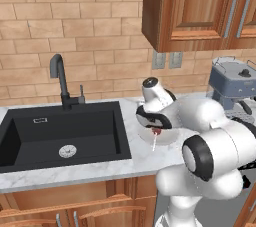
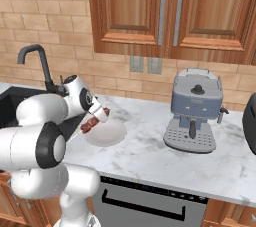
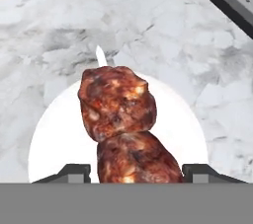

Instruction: Place the cold items (lime and squash) from the fridge in one tupperware on the dining counter. Place the warm items (hot dog and kebab skewer) in the stove area in another tupperware.

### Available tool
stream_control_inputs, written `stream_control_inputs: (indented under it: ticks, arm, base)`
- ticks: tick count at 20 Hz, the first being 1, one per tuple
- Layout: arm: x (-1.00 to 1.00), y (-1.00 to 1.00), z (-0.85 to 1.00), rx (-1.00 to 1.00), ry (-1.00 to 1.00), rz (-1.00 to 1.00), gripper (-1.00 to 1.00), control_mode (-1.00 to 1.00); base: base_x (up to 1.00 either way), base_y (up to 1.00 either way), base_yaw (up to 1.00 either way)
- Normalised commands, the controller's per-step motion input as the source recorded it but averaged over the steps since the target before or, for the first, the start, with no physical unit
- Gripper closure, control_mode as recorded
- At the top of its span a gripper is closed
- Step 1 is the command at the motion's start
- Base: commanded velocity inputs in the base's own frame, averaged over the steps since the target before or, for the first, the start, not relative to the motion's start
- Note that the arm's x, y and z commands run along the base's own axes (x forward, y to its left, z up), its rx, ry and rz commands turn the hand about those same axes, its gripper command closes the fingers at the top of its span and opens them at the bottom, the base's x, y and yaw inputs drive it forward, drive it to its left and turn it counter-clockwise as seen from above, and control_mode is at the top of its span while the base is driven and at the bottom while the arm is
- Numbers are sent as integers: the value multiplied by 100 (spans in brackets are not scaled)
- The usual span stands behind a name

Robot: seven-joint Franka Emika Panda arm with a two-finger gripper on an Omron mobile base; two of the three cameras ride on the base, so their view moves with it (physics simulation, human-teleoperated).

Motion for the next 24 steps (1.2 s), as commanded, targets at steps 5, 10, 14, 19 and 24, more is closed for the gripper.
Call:
stream_control_inputs:
  ticks: [5, 10, 14, 19, 24]
  arm:
    - [-100, -29, 29, 17, -18, -25, 100, -100]
    - [-100, -4, 39, 12, -16, -30, 100, -100]
    - [-100, 0, 60, 8, -11, -28, 100, -100]
    - [-100, 0, 45, 11, -27, -38, 100, -100]
    - [-96, 0, 57, 13, -31, -44, 100, -100]
  base:
    - [0, 0, 0]
    - [0, 0, 0]
    - [0, 0, 0]
    - [0, 0, 0]
    - [0, 0, 0]
